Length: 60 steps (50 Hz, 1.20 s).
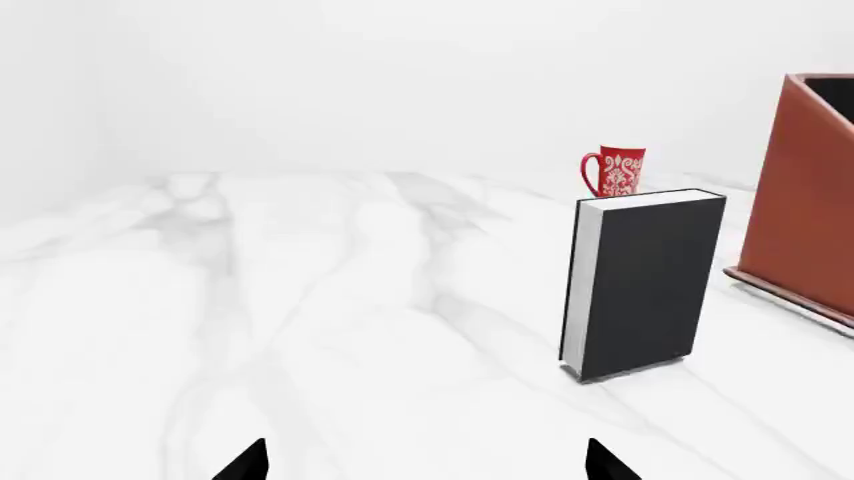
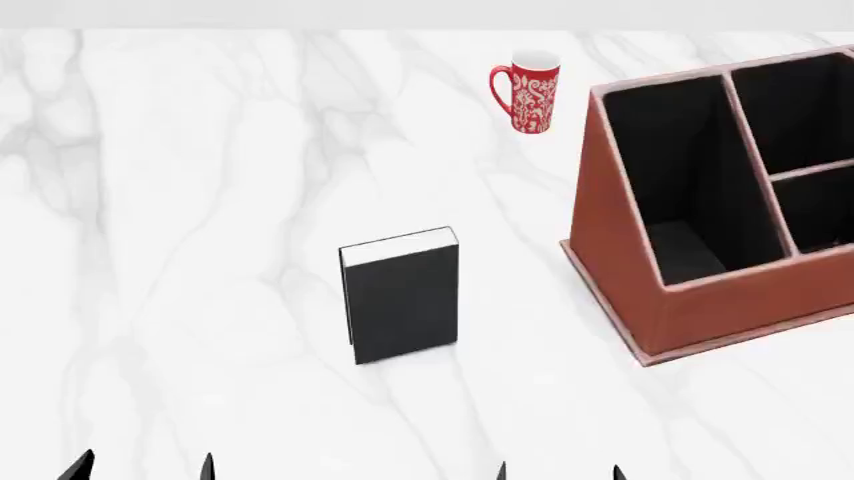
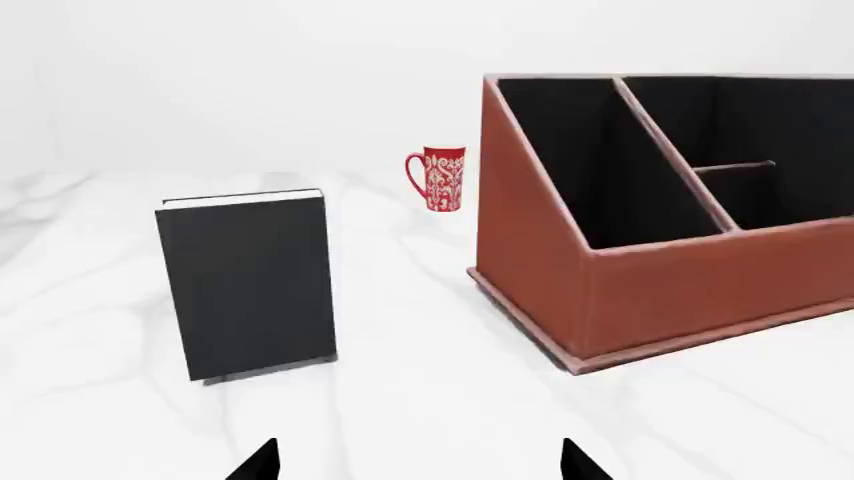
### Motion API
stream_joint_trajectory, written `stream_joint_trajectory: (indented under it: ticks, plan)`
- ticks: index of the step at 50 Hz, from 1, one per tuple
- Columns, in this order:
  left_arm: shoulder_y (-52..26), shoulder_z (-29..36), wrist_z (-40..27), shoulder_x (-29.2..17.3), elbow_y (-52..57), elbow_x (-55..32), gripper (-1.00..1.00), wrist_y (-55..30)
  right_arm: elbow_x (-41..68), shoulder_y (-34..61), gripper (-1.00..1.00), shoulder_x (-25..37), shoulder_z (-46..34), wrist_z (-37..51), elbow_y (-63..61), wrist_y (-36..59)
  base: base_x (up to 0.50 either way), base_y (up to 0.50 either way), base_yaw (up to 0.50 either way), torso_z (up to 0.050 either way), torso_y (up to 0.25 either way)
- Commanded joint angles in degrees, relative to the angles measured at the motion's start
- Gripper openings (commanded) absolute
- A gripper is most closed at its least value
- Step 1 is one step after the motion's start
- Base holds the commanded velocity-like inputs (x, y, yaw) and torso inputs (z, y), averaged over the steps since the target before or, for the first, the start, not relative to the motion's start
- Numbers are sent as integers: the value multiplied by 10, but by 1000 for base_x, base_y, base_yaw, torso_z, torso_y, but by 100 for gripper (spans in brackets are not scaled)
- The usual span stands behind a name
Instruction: Pick up the book and place it in the left compartment of the caddy.
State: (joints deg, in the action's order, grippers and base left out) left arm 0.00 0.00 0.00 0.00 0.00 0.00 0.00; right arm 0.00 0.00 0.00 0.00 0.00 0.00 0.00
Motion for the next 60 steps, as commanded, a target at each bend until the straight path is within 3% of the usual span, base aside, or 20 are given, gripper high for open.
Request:
stream_joint_trajectory:
  ticks: [1, 10, 14, 28, 41, 43, 47, 49, 55, 60]
  plan:
    - [0, 6, -6, -6, 0, -6, 100, 0, 5, 0, 100, 5, -7, 7, 0, 0, 0, 0, 0, 0, 0]
    - [12, 27, -22, -24, 53, -16, 100, -33, 12, -1, 100, 22, -30, 36, -28, 27, 0, 0, 0, 0, 0]
    - [22, 30, -26, -35, 138, -21, 100, -97, 15, -5, 100, 27, -34, 47, -67, 47, 0, 0, 0, 0, 0]
    - [-14, -21, -39, -85, 414, -77, 100, -363, 30, -11, 100, 54, -38, 64, -370, 312, 0, 0, 0, 0, 0]
    - [-28, -78, -37, -103, 540, -130, 100, -466, 61, 9, 100, 77, -12, 74, -597, 504, 0, 0, 0, 0, 0]
    - [-32, -91, -38, -101, 555, -145, 100, -489, 103, 9, 100, 107, -17, 114, -600, 497, 0, 0, 0, 0, 0]
    - [-40, -127, -38, -99, 592, -176, 100, -520, 346, 40, 100, 313, -87, 381, -600, 414, 0, 0, 0, 0, 0]
    - [-42, -137, -45, -104, 599, -192, 100, -525, 388, 64, 100, 376, -135, 455, -600, 382, 0, 0, 0, 0, 0]
    - [-31, -139, -132, -166, 599, -290, 100, -494, 449, 120, 100, 477, -235, 566, -600, 302, 0, 0, 0, 0, 0]
    - [-26, -137, -174, -198, 598, -335, 100, -474, 428, 152, 100, 545, -326, 601, -599, 202, 71, 0, 0, 0, 0]
